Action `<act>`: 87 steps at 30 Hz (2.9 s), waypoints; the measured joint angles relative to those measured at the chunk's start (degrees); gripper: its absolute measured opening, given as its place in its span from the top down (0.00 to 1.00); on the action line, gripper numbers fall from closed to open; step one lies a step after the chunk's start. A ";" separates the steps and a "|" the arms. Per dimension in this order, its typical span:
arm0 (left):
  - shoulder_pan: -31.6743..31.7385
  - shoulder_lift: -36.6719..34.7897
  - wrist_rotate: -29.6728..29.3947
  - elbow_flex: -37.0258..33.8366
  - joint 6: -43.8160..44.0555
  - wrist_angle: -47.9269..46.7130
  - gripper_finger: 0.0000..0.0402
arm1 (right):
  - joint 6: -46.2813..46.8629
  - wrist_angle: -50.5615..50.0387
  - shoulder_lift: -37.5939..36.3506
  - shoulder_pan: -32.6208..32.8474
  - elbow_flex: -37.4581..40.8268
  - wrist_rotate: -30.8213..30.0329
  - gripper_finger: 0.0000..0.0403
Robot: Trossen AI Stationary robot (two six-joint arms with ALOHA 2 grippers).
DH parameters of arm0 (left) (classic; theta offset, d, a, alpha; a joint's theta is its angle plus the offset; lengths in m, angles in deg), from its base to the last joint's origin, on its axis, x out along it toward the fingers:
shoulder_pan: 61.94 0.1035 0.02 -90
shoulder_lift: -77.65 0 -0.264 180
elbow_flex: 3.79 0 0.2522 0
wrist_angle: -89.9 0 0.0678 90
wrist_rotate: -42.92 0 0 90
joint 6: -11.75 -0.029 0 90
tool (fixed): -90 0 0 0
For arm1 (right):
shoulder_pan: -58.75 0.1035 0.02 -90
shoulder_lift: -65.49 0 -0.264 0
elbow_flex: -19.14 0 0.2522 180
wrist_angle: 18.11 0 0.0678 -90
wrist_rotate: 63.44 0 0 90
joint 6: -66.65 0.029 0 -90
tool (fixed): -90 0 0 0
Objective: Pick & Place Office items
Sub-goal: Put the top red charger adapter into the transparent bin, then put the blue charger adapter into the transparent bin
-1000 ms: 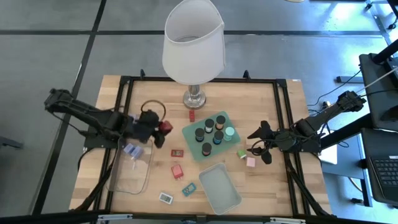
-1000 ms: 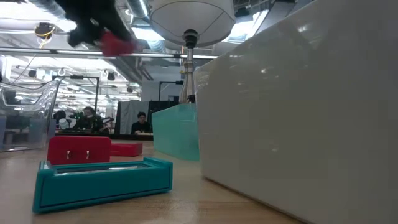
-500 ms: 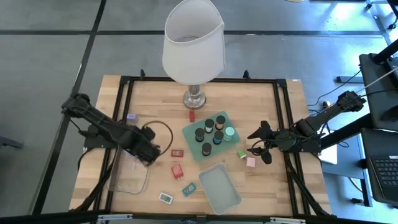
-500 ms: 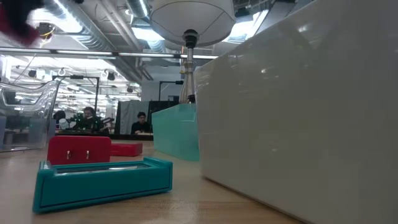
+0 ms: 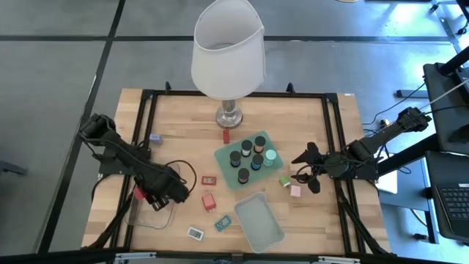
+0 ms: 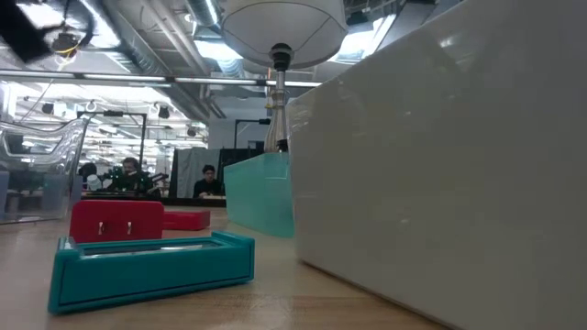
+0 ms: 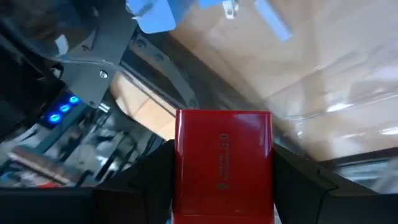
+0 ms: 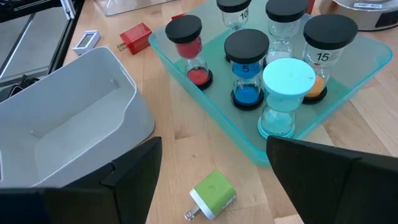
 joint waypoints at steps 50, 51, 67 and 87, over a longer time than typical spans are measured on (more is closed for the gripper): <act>0.59 15.48 1.59 -6.75 -35.02 5.08 0.42 | 0.00 0.00 0.02 0.02 0.00 0.00 0.28; 0.59 15.48 1.59 -6.75 -35.02 5.08 0.42 | 0.00 0.00 0.02 0.00 0.00 0.00 0.28; 0.52 15.48 -1.60 -4.69 -32.00 -1.46 0.41 | 0.00 0.00 0.02 0.00 0.01 0.00 0.28; 7.92 -9.78 -50.99 6.80 -5.57 2.50 0.41 | 0.00 0.00 0.01 0.01 0.00 0.00 0.28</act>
